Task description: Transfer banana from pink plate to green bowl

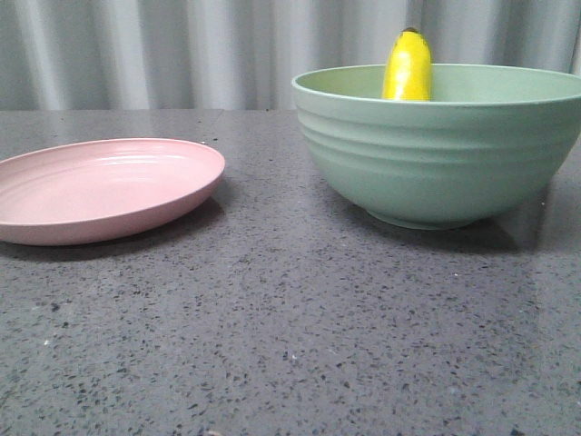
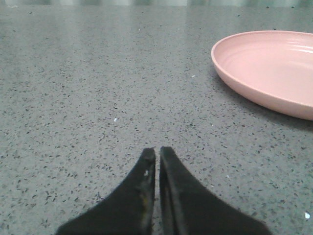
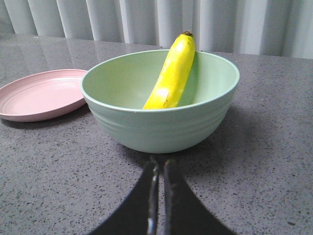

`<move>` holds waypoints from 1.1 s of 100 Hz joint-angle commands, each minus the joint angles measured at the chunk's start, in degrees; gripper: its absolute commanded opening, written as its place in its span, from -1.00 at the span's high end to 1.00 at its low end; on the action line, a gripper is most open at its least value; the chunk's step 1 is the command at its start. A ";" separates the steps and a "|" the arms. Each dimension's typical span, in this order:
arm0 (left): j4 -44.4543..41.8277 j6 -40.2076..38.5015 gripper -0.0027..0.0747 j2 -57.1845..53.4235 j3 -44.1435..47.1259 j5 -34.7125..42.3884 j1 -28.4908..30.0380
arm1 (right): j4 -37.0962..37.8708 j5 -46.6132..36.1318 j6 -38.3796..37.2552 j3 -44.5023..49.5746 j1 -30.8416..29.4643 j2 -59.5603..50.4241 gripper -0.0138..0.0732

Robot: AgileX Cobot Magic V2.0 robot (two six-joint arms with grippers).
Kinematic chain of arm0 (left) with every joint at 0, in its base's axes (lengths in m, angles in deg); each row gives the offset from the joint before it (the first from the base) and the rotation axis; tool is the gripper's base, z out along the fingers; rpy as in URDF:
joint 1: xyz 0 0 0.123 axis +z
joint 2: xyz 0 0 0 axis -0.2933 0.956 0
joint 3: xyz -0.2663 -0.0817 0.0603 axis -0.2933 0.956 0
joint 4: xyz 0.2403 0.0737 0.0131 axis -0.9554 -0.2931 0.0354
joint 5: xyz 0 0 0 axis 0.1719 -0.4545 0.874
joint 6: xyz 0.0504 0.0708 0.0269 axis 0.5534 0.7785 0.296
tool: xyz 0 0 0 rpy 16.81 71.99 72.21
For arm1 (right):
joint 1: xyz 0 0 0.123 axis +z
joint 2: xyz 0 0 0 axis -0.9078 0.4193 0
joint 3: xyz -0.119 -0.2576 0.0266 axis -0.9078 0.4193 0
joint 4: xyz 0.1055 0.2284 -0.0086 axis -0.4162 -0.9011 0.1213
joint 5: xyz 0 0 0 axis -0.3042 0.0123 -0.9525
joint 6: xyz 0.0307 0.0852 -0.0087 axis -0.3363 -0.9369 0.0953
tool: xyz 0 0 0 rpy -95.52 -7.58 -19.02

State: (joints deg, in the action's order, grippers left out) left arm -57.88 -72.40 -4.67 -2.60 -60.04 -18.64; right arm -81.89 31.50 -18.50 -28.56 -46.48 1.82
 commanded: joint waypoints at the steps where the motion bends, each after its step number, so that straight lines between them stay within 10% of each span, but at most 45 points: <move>1: 0.29 -0.47 0.98 -1.61 0.58 3.41 -0.02 | 0.03 -4.47 0.46 -1.46 -0.10 -0.91 0.85; 45: 0.29 -0.47 0.98 -1.61 0.58 3.41 -0.02 | 0.03 -7.20 0.46 1.93 -3.29 -0.91 0.85; 71: 0.29 -0.47 0.98 -1.61 0.58 3.41 -0.02 | 2.77 -35.54 -1.23 16.23 -20.50 -0.91 0.85; 86: 0.29 -0.47 0.98 -1.61 0.58 3.41 -0.02 | 17.75 -33.84 -12.66 15.93 -24.08 -0.91 0.85; 110: 0.29 -0.47 0.98 -1.61 0.58 3.41 -0.02 | 16.28 -18.28 -12.08 15.93 -24.08 -1.31 0.85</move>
State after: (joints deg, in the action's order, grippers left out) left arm -57.88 -72.44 -4.67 -2.60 -60.04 -18.64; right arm -65.69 9.93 -30.42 -13.73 -70.07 1.82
